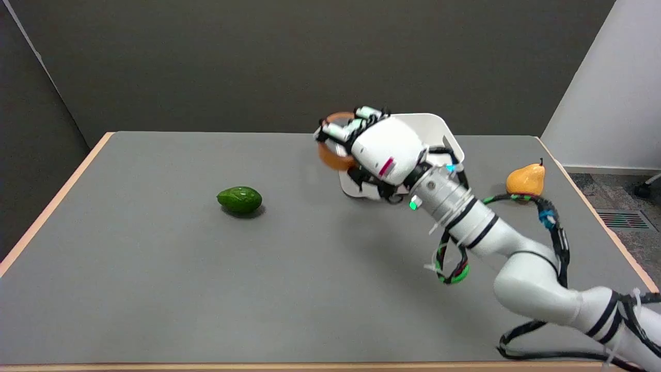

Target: Place yellow tape into white box.

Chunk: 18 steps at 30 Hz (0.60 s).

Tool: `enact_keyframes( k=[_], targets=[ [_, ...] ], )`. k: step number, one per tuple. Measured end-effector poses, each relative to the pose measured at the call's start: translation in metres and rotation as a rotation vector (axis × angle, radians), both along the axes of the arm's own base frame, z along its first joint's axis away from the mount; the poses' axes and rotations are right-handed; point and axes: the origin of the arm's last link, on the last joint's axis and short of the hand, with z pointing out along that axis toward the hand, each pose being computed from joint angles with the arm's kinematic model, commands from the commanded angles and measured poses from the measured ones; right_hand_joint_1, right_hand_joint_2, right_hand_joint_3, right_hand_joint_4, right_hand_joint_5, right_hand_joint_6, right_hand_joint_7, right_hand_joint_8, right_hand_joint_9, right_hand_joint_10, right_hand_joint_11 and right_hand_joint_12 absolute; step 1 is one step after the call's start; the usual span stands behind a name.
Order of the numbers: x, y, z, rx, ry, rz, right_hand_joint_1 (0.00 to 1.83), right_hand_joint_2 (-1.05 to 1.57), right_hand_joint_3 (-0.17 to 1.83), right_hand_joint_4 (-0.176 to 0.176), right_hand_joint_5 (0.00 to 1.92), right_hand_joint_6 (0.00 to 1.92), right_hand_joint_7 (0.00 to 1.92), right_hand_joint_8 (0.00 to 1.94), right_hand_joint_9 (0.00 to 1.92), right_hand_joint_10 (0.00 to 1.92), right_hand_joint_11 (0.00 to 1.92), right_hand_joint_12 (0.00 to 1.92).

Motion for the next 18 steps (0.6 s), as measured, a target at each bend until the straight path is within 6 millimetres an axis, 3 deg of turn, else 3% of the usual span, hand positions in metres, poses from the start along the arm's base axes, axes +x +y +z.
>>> enact_keyframes(
  k=[8, 18],
  targets=[
    [0.014, -0.031, 0.032, -0.09, 0.012, 0.042, 1.35, 0.88, 0.63, 0.069, 0.31, 0.73, 0.85, 1.39, 0.73, 1.33, 0.4, 1.43],
    [0.001, -0.088, 0.09, -0.26, -0.036, -0.044, 1.34, 0.86, 0.71, 0.08, 0.3, 0.74, 0.83, 1.46, 0.72, 1.33, 0.38, 1.4]
  ],
)
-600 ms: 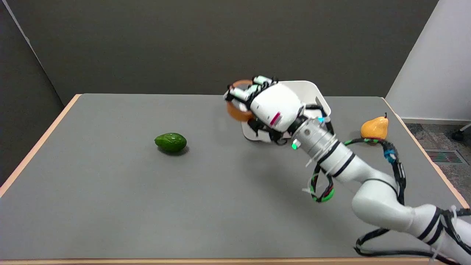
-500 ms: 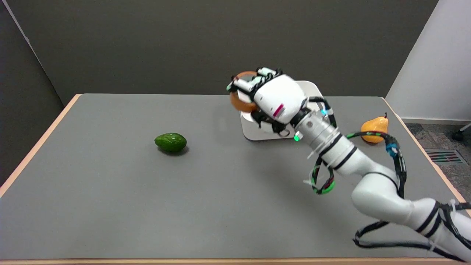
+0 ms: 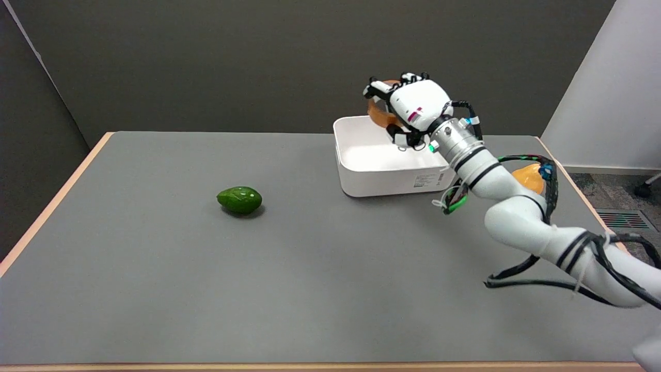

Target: Place yellow tape into white box.

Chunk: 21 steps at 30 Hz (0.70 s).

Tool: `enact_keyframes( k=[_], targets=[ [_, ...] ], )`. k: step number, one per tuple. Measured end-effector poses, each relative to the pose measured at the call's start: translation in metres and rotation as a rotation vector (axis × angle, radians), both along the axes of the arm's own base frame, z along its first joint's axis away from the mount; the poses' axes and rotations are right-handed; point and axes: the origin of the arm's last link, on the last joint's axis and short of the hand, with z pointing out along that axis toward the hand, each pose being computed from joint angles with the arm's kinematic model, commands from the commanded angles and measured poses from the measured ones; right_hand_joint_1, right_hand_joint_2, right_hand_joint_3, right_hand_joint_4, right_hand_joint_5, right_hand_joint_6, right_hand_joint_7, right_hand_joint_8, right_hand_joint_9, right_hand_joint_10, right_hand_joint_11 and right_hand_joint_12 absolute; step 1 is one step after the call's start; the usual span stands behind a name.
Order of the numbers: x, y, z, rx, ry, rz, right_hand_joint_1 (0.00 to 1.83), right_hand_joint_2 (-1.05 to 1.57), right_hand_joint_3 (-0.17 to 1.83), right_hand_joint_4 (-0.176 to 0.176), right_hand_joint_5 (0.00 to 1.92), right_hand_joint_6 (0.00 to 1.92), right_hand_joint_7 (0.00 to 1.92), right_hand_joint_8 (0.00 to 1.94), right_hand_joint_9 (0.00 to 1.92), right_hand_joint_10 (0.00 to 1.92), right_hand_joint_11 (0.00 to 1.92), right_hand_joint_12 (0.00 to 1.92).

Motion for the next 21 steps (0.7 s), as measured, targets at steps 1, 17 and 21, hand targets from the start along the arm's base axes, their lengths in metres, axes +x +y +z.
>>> enact_keyframes(
  k=[1, 17, 21],
  targets=[
    [-0.002, -0.003, 0.003, -0.01, -0.006, -0.008, 1.34, 0.85, 0.74, 0.081, 0.29, 0.74, 0.82, 1.48, 0.71, 1.33, 0.37, 1.39],
    [-0.027, 0.01, 0.029, -0.099, -0.162, -0.029, 0.78, 0.69, 0.97, 0.106, 0.21, 0.46, 0.53, 0.62, 0.43, 0.9, 0.22, 1.3],
    [-0.028, 0.026, 0.026, -0.096, -0.2, 0.012, 0.61, 0.68, 1.02, 0.112, 0.17, 0.45, 0.43, 0.53, 0.37, 0.8, 0.15, 1.18]
  ],
)
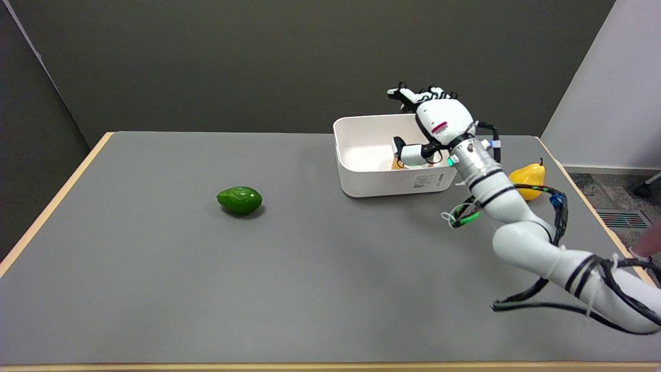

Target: Place yellow tape into white box.

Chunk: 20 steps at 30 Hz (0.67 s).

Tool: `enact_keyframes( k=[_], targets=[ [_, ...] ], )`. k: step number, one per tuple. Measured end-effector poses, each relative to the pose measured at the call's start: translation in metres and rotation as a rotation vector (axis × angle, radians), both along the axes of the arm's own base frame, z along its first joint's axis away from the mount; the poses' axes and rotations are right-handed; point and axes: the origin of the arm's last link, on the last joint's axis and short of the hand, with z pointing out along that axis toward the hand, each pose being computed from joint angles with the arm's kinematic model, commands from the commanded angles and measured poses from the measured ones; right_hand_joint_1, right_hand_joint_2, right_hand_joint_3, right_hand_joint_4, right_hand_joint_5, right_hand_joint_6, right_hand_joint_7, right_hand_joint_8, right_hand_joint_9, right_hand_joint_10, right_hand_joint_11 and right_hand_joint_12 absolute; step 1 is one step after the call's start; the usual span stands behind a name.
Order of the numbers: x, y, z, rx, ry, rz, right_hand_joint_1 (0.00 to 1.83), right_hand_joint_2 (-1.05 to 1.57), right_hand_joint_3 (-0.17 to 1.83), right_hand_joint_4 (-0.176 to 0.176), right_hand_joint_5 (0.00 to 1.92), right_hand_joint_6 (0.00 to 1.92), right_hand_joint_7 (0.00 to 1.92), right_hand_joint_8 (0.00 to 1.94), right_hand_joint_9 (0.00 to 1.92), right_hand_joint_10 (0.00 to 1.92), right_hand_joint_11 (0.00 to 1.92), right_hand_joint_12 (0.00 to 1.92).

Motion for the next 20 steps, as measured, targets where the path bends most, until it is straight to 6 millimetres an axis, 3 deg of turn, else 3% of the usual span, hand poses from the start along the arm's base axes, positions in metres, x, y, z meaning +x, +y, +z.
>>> enact_keyframes(
  k=[10, 20],
  targets=[
    [0.015, 0.034, -0.008, 0.012, -0.049, 0.133, 0.58, 0.66, 1.01, 0.095, 0.12, 0.4, 0.27, 0.37, 0.22, 0.68, 0.06, 1.08],
    [0.031, 0.052, 0.004, -0.028, -0.085, 0.239, 0.59, 0.66, 1.01, 0.089, 0.11, 0.39, 0.27, 0.36, 0.22, 0.68, 0.06, 1.09]
  ],
)
